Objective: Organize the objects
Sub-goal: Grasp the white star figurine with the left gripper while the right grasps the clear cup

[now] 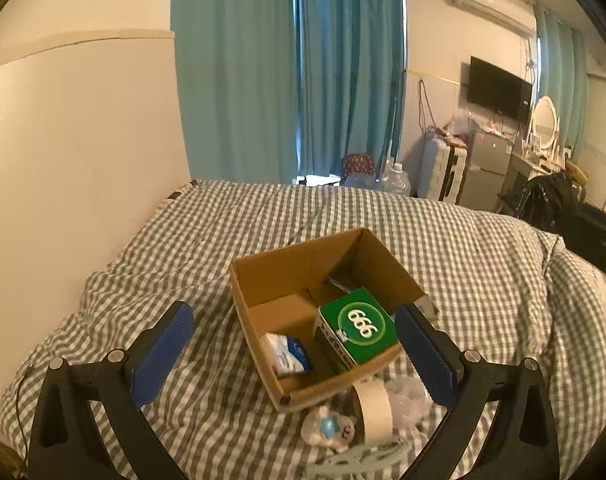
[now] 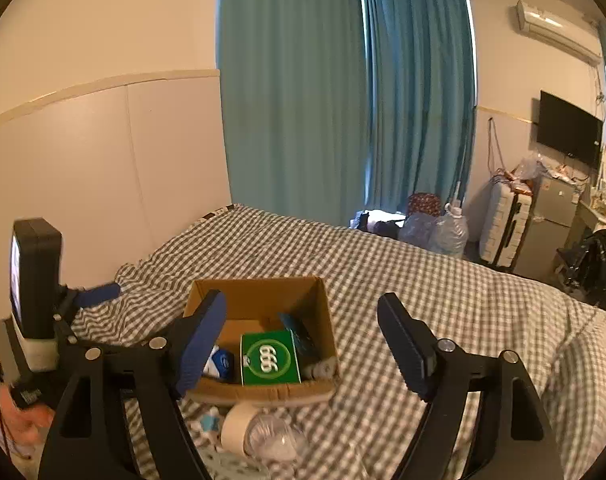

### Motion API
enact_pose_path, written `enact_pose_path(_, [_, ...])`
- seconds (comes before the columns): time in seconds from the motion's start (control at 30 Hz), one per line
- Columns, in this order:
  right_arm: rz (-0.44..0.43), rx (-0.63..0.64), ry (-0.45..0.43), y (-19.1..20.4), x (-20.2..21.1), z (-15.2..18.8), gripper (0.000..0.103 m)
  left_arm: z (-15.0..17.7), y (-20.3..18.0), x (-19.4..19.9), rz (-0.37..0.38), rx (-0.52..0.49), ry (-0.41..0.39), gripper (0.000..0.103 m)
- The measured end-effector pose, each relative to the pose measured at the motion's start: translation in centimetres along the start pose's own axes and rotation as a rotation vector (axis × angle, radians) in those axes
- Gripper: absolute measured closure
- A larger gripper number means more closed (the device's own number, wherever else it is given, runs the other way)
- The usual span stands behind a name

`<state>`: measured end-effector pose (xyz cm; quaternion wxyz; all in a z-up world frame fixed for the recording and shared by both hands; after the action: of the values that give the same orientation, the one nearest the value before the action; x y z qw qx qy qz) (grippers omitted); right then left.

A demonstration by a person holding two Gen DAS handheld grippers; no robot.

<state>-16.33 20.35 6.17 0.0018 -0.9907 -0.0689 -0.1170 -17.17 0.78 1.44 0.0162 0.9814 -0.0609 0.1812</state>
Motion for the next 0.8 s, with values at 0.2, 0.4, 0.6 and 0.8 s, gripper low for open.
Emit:
enact_pose_path(0.2, [0.01,0.002,0.017,0.2,3.8,1.6,0.02,0.9,-0.2,3.5,-0.017,-0.038,-0.016,0.0])
enact_pose_path(0.4, [0.03,0.032,0.063,0.8,4.9,5.0,0.02,3.7,-0.2,5.0,-0.078,-0.056,-0.011,0.0])
enact_pose_path(0.6, [0.041,0.049,0.121,1.6,3.6,9.4,0.02,8.1,-0.4,3.0,-0.094,-0.087,0.047,0.0])
enact_pose_path(0.8, [0.013,0.057,0.21,2.7,0.1,14.6,0.02,12.7,0.0,0.0,-0.079,-0.087,0.138,0.0])
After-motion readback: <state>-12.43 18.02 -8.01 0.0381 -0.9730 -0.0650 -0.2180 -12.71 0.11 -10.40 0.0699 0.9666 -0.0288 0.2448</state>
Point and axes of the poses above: each gripper's, at about its wrist camera, not at the fingertips, and x roughly against the way its jaws point, y to its left, z to its underside, the point moved 3 cm from there along -x, roughly the way its jaws point, and after that the axes turned 14 degrees about -y, right-handed, at the moved point
